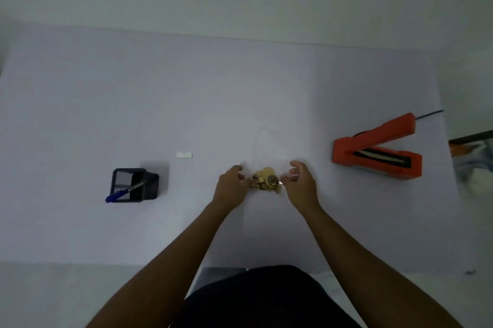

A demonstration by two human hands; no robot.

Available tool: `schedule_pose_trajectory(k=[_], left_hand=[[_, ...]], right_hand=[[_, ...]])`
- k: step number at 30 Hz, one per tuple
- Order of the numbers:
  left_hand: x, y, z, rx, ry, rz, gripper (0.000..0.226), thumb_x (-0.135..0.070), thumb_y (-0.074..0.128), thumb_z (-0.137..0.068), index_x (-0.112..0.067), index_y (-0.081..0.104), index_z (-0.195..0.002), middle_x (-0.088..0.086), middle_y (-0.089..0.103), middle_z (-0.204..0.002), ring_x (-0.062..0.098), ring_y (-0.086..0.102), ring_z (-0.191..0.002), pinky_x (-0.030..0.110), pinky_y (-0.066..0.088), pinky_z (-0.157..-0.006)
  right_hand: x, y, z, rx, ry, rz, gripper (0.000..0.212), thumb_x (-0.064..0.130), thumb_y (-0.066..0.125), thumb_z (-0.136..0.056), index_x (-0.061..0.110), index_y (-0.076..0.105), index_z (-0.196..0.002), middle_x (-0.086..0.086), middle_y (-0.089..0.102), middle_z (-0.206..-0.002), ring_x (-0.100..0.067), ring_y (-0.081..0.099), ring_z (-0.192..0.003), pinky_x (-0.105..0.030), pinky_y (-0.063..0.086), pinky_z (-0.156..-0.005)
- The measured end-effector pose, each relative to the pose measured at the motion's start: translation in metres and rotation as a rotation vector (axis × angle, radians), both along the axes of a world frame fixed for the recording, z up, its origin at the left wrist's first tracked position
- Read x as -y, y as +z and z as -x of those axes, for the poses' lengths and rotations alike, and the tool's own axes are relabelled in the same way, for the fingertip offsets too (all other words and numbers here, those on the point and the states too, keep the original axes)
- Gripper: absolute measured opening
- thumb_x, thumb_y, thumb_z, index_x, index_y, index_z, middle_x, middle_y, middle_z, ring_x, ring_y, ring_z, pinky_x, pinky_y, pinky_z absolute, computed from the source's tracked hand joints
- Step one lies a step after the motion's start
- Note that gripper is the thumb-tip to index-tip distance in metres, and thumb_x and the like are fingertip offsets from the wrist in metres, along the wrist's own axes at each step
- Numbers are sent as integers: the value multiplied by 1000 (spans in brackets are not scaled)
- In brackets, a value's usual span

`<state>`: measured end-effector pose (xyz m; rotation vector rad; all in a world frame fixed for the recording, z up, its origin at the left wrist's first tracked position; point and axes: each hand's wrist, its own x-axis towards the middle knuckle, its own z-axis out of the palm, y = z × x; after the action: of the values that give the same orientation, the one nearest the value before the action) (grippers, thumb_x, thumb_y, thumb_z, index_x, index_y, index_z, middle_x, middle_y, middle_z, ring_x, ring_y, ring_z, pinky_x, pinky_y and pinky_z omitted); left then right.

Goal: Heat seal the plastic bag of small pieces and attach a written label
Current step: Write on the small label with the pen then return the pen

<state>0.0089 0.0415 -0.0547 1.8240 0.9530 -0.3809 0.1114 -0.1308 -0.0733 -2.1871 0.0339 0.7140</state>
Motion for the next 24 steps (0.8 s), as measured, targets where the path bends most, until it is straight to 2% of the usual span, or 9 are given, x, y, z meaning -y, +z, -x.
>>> schedule_pose_trajectory(k=[4, 6, 9, 12, 14, 16, 19, 22, 24], left_hand=[[-16, 48, 24, 108, 167, 19, 43, -37, 66, -91, -15, 57, -128, 3, 69, -112, 19, 66, -98, 26, 52, -80], [-34, 76, 45, 195, 256, -5, 35, -40, 65, -91, -19, 61, -120, 0, 71, -105, 16, 69, -91, 22, 52, -74], [-68, 113, 86, 334, 415, -52, 23, -37, 64, -93, -20, 64, -110, -2, 72, -95, 12, 70, -83, 21, 52, -68], [-107, 135, 128, 440, 572, -114, 14, -29, 63, -95, -18, 67, -103, 3, 73, -86, 12, 68, -71, 22, 54, -60], [-135, 134, 156, 434, 611, -187, 11, -29, 62, -94, -21, 67, -101, 1, 72, -86, 14, 69, -74, 23, 56, -63], [-163, 119, 180, 377, 615, -230, 10, -29, 61, -94, -23, 67, -99, -3, 72, -90, 16, 69, -80, 26, 57, -68], [-197, 88, 205, 260, 536, -258, 12, -30, 60, -94, -22, 68, -100, -5, 72, -90, 13, 68, -78, 30, 57, -72], [-219, 63, 219, 190, 370, -286, 18, -31, 62, -94, -19, 68, -105, -6, 70, -91, 5, 64, -76, 19, 50, -67], [-234, 49, 222, 180, 280, -252, 20, -33, 62, -94, -18, 69, -104, -2, 71, -93, 11, 66, -77, 23, 53, -70]], right_hand=[[-22, 36, 7, 82, 117, -105, 28, 11, 71, -91, 17, 62, -117, -5, 65, -98, -19, 64, -82, -9, 50, -61], [-40, 52, 17, 42, 195, -174, 18, 10, 69, -93, 15, 66, -110, -11, 68, -94, -22, 68, -79, -12, 52, -60], [-76, 66, 44, 34, 344, -203, 7, 20, 71, -92, 26, 71, -97, -4, 71, -86, -25, 71, -76, -32, 60, -67], [-112, 81, 81, 109, 509, -228, 3, 23, 71, -92, 25, 73, -94, 4, 71, -80, -14, 65, -70, -24, 53, -66], [-134, 91, 110, 144, 605, -274, 5, 21, 71, -92, 20, 74, -97, 5, 72, -84, -12, 63, -70, -20, 52, -67], [-158, 95, 137, 175, 726, -258, 11, 21, 67, -95, 17, 74, -103, 4, 72, -91, -11, 62, -70, -21, 53, -69], [-196, 83, 174, 272, 826, -185, 18, 18, 61, -98, 14, 74, -109, -2, 71, -100, -4, 56, -74, -21, 46, -75], [-234, 65, 201, 368, 837, -111, 22, 12, 58, -97, 10, 74, -113, -10, 73, -110, -22, 65, -96, -32, 52, -87], [-258, 58, 212, 414, 856, 2, 25, 9, 59, -96, 10, 72, -118, -13, 71, -116, -30, 64, -103, -39, 53, -92]])
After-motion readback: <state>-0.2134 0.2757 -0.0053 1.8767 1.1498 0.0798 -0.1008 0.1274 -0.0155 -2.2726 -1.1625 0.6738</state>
